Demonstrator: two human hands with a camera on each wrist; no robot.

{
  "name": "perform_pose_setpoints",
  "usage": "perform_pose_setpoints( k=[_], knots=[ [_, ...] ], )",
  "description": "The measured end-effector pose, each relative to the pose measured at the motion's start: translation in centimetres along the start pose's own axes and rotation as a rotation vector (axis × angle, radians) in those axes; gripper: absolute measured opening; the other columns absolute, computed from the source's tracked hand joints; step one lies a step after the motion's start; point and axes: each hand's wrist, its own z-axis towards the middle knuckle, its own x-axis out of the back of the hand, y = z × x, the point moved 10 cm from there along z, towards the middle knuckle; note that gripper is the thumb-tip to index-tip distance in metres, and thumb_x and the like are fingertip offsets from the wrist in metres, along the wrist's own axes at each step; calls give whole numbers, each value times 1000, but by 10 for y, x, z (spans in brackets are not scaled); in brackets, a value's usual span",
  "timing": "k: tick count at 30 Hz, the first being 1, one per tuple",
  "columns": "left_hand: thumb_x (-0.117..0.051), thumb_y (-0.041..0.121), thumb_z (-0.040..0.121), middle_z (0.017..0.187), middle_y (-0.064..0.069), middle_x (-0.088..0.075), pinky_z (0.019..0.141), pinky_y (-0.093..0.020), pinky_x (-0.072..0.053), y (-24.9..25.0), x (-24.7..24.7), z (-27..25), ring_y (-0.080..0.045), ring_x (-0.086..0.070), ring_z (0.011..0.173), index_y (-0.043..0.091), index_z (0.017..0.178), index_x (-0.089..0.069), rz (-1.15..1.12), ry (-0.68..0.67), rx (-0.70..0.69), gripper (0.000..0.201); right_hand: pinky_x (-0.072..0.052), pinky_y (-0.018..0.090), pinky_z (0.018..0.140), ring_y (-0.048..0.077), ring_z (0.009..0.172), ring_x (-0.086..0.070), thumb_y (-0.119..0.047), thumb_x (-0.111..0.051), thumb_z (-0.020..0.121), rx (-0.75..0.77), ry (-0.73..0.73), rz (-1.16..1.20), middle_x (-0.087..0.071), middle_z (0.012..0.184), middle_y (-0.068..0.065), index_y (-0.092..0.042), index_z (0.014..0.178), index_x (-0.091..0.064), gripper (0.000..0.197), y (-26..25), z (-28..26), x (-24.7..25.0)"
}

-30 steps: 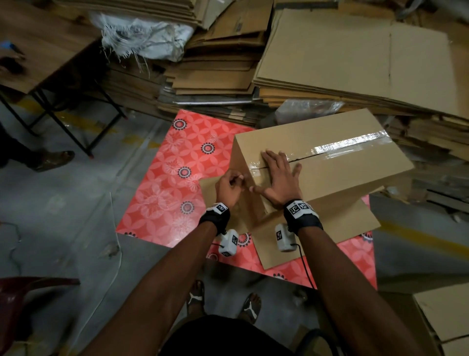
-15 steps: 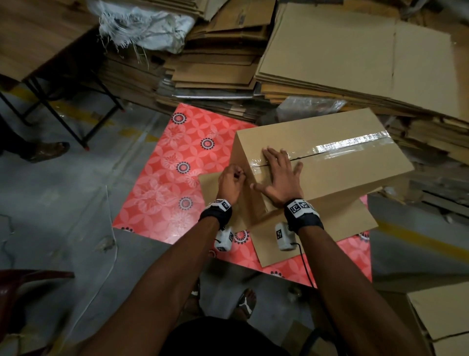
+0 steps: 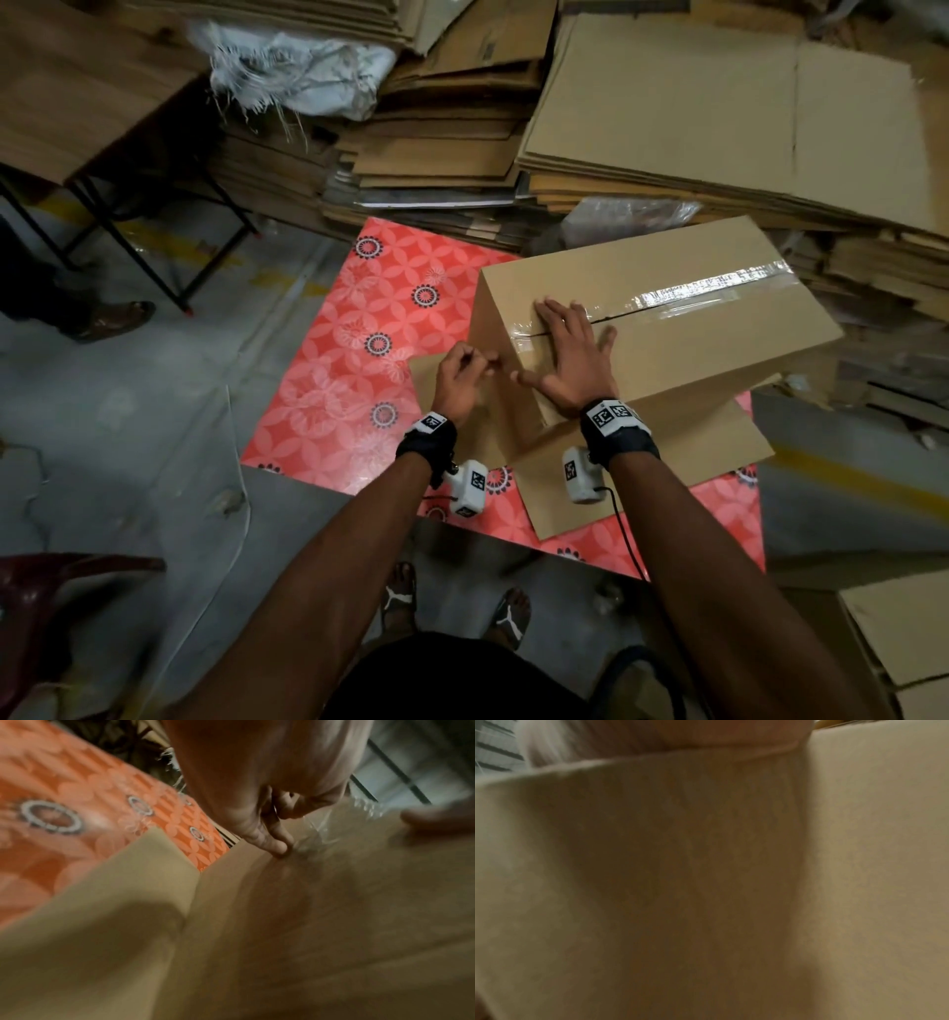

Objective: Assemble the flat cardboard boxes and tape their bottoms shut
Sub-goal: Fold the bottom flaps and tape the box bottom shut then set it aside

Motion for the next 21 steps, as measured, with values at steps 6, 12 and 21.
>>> perform_pose_setpoints(
  k=[6,12,21],
  knots=[
    [-57,-5,94,74,-8,-65,75,-31,-52,2,3,-9,-27,-65,82,9,77,-49,-227,107,87,24,-3,74,117,19,157,-5,-68,-74,72,0,5,-2,-18,168,-11,-35,161,-19,110,0,-1,0],
    [-55,0,85,68,-9,-55,67,-29,-48,14,3,-11,-19,-55,65,9,74,-47,-182,51,71,17,-4,74,117,20,157,-6,-69,-72,72,3,8,-22,-19,167,-11,-35,161,-19,110,-1,-1,2],
    [-70,2,92,86,-6,-62,95,-33,-53,21,-3,-5,-22,-65,99,15,73,-51,-267,73,127,30,-3,74,117,21,157,-6,-66,-73,73,3,6,-16,-19,168,-10,-34,161,-20,108,-3,-2,3]
  ],
)
